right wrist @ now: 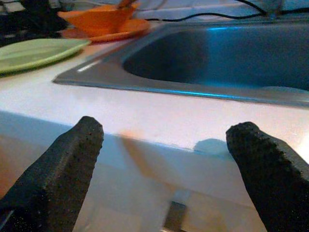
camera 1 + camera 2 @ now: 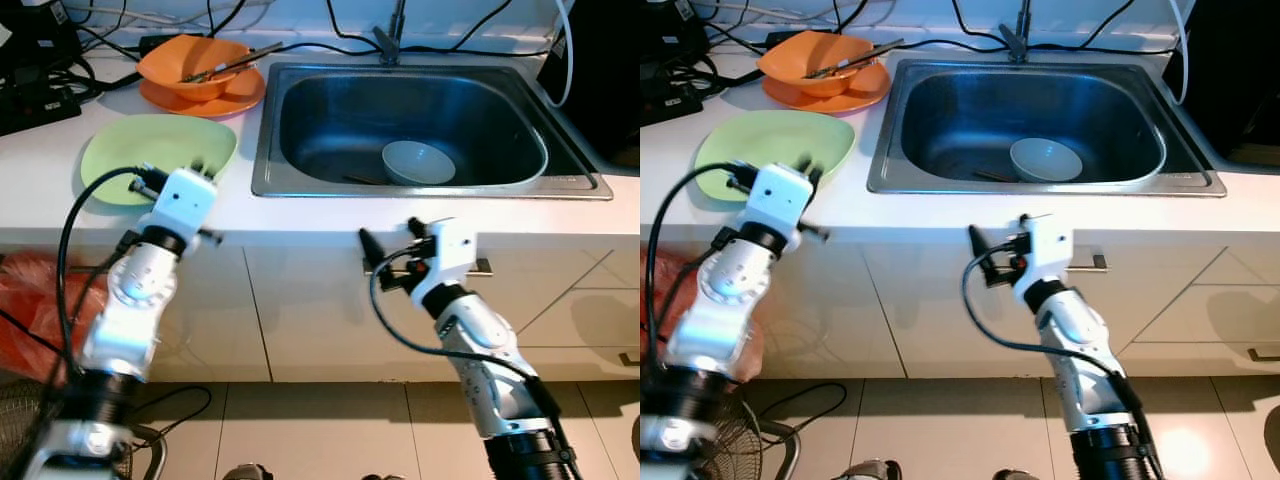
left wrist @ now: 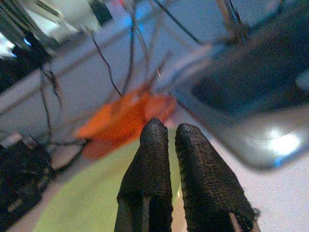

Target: Kitchen organization

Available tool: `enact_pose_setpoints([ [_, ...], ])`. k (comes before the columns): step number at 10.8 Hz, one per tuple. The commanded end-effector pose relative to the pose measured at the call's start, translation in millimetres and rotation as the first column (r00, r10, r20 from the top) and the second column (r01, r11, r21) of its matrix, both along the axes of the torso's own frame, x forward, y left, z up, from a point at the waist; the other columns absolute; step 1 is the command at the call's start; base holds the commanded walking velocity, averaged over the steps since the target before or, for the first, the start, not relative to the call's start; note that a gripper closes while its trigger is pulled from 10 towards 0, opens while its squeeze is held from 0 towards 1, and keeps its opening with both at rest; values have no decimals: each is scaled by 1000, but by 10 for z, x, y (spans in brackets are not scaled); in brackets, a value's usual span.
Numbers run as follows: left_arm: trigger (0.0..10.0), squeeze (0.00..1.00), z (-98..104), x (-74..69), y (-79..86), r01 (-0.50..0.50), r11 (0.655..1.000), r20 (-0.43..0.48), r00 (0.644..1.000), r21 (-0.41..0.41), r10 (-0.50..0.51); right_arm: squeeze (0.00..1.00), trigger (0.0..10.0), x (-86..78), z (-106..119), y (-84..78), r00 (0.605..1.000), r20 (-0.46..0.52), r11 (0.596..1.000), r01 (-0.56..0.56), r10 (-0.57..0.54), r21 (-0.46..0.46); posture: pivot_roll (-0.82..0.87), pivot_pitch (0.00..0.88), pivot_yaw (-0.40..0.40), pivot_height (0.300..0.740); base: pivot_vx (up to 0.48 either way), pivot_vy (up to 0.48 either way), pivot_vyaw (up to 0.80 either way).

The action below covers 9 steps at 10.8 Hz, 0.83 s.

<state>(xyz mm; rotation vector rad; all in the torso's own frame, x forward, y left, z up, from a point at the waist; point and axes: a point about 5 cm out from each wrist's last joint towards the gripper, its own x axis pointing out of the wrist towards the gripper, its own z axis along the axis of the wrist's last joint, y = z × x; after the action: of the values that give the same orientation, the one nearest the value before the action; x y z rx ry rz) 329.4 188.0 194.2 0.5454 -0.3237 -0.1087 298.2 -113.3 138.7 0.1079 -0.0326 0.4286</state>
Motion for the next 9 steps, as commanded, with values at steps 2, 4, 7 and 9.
enact_pose_setpoints([
  [2,10000,1000,115,-122,-57,-18,999,127,992,-49,24,1000,10000,11,68,23,1000,19,1000,-11,11,6,97,91,-7,740,0,0,0],
  [4,10000,1000,176,-211,-96,-66,994,211,974,-92,84,1000,10000,40,107,0,999,45,1000,17,-16,-4,100,88,-4,740,0,0,400],
  [7,10000,1000,94,-191,-60,-137,985,162,975,-109,154,894,10000,64,116,-7,998,46,999,37,-38,10,100,86,-2,740,0,0,533],
  [9,10000,227,59,-120,7,-152,986,104,982,-74,159,753,10000,70,126,-13,998,45,999,45,-46,18,98,85,-2,740,0,0,0],
])
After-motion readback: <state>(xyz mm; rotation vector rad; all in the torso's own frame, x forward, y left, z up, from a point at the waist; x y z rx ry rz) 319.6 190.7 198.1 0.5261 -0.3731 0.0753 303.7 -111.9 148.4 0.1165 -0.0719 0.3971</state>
